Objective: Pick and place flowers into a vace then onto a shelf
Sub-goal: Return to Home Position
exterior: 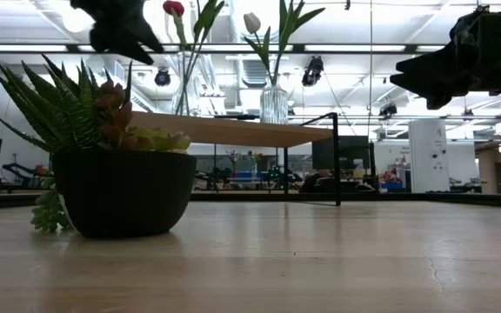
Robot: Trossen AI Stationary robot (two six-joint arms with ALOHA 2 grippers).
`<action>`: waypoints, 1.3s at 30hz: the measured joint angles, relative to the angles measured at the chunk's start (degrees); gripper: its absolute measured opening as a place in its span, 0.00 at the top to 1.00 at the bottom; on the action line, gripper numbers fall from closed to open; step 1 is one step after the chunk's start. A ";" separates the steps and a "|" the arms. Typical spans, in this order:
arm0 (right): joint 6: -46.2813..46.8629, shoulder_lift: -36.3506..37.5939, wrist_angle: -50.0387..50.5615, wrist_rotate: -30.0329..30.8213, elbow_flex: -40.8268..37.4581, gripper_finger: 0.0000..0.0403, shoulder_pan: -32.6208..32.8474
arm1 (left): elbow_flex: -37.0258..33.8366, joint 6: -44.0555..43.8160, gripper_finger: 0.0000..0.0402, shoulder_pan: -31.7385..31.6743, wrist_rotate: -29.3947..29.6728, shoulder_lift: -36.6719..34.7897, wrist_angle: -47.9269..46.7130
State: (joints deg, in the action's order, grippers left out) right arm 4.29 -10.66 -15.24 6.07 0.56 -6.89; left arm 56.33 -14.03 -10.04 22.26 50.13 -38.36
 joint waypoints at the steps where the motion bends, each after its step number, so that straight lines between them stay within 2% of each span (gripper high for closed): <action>1: 0.00 0.00 0.02 -0.01 0.00 0.52 0.00 | -1.68 0.01 0.37 1.23 -0.04 -1.69 0.20; 6: -0.02 0.02 1.34 -0.01 0.00 0.52 0.01 | -11.46 -1.21 0.54 6.04 -0.43 -11.34 7.57; 8: -0.42 -0.02 1.52 -0.01 -0.02 0.52 0.00 | -15.55 0.76 0.62 8.02 -4.03 -15.01 13.26; 13: -0.87 0.00 1.46 -0.01 -0.02 0.52 0.02 | -27.93 11.33 0.83 12.23 -17.66 -20.85 33.42; 17: -0.62 0.00 1.46 -0.01 -0.02 0.52 0.01 | -35.09 15.83 0.97 12.76 -19.17 -24.46 42.05; 24: -0.28 0.00 3.16 -0.03 -0.02 0.52 0.01 | -40.13 15.93 1.00 12.76 -21.86 -33.43 41.61; 37: 1.42 0.27 3.47 -0.41 -0.02 0.52 0.02 | -49.27 14.09 1.00 12.76 -22.16 -49.74 38.70; 39: 0.41 0.51 3.57 -0.60 -0.02 0.52 0.02 | -50.52 13.49 1.00 12.76 -22.16 -49.92 36.77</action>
State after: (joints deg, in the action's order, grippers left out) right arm 4.71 -10.15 -11.67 5.48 0.54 -6.87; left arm 5.81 -0.54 2.72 0.10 0.22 -1.60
